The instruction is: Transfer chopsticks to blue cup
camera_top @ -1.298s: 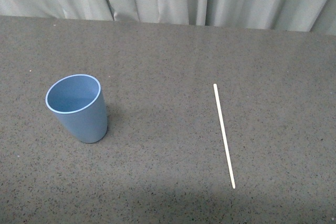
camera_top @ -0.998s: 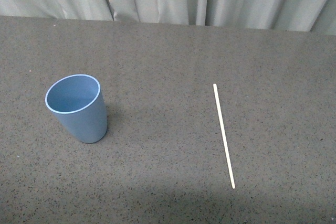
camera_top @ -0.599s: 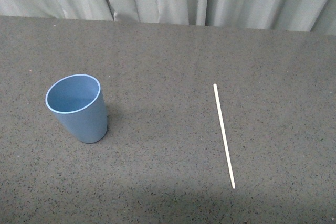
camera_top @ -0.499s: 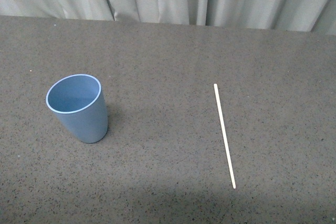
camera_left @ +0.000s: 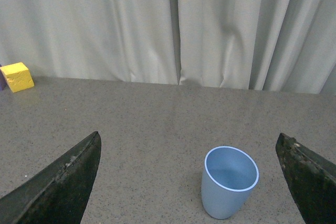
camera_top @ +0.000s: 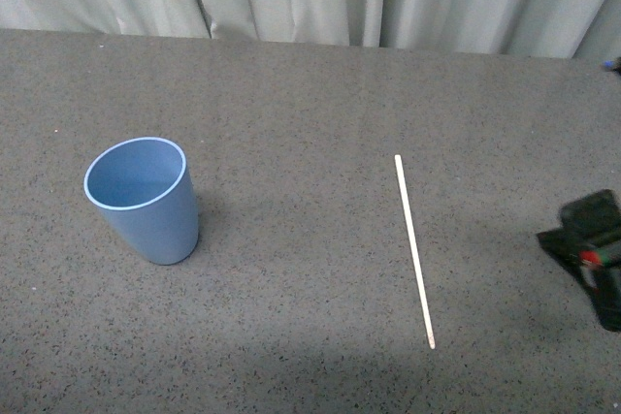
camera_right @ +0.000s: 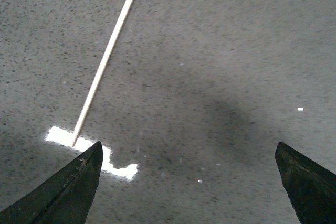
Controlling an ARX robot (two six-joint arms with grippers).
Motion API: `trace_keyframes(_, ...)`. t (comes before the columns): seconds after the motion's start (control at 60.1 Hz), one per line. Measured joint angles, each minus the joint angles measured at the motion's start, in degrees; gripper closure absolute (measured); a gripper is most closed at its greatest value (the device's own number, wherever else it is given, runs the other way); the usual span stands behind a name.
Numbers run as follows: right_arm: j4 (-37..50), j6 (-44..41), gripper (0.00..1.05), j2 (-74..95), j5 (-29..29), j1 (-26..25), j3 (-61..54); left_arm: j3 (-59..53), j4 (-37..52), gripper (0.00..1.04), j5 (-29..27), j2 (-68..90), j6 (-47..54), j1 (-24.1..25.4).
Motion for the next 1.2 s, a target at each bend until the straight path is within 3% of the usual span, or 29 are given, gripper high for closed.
trace_keyframes(0.266,-9.35,12.17,0.09,18.80,-3.10,3.89,16.76,0.00,0.00,0.07,-0.02,0.00,0.02,0.00)
trace_keyframes(0.832,-17.22,19.80,0.10,40.02,-4.85,6.25,36.83,0.00,0.00,0.07,0.00,0.00,0.00,0.00)
trace_keyframes(1.048,-19.28,22.05,0.56,44.17,-4.07,7.02,40.54,0.00,0.00,0.07,-0.02,0.00,0.00,0.00)
trace_keyframes(1.198,-19.85,23.12,0.78,44.65,-4.00,7.02,41.13,0.00,0.00,0.07,-0.02,0.00,0.02,0.00)
